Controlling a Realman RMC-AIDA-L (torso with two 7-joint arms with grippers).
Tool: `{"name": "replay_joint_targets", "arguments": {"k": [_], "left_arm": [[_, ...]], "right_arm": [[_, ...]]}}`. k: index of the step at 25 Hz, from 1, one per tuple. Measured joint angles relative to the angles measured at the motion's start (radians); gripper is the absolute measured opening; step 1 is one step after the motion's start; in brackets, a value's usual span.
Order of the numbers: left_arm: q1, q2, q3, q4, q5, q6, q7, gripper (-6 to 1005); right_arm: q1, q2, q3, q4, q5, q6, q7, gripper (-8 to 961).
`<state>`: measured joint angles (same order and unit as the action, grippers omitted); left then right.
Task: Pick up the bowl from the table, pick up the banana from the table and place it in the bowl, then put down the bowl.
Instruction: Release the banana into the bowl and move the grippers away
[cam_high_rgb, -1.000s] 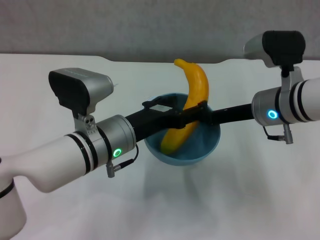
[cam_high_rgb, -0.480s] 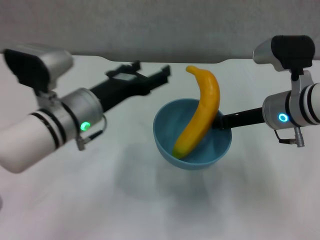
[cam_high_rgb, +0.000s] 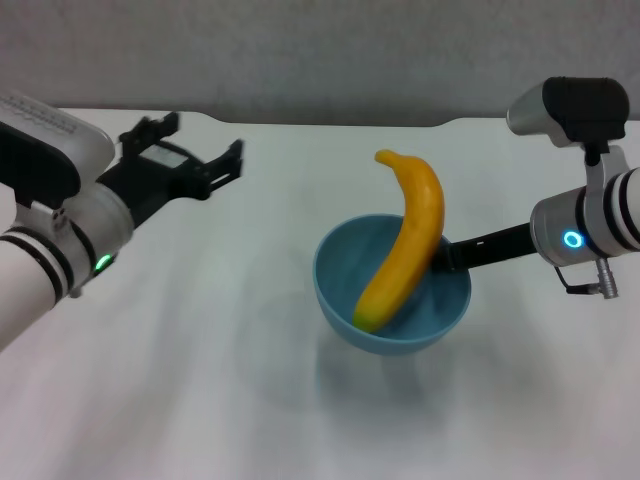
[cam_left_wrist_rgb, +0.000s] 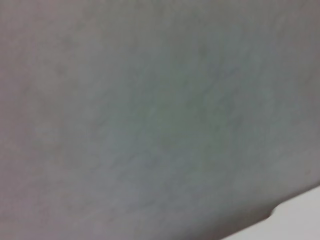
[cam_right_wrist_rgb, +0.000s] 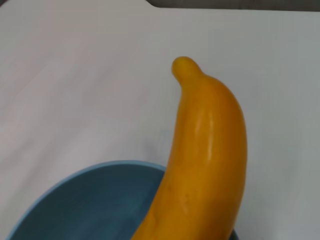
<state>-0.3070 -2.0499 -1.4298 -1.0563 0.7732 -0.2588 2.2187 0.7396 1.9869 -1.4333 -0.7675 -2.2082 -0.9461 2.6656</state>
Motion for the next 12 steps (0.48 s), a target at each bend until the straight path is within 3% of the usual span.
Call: {"name": "replay_joint_targets", "arguments": {"k": [4,9,12], "left_arm": [[0.0,0.0,0.0,-0.002,0.0,0.15,0.05,896],[0.0,0.0,-0.021,-0.017,0.0,0.339,0.008,895],[0.0,0.002,-0.033,-0.009,0.0,0.353,-0.036,895]], "right_arm": [[0.028,0.002,0.023,0.03,-0.075,-0.01,0.025,34],[0.113,0.003,0.036,0.135,-0.109,-0.019,0.036,33],[0.136,0.008,0.04,0.161,-0.109,-0.001,0.03,33]]}}
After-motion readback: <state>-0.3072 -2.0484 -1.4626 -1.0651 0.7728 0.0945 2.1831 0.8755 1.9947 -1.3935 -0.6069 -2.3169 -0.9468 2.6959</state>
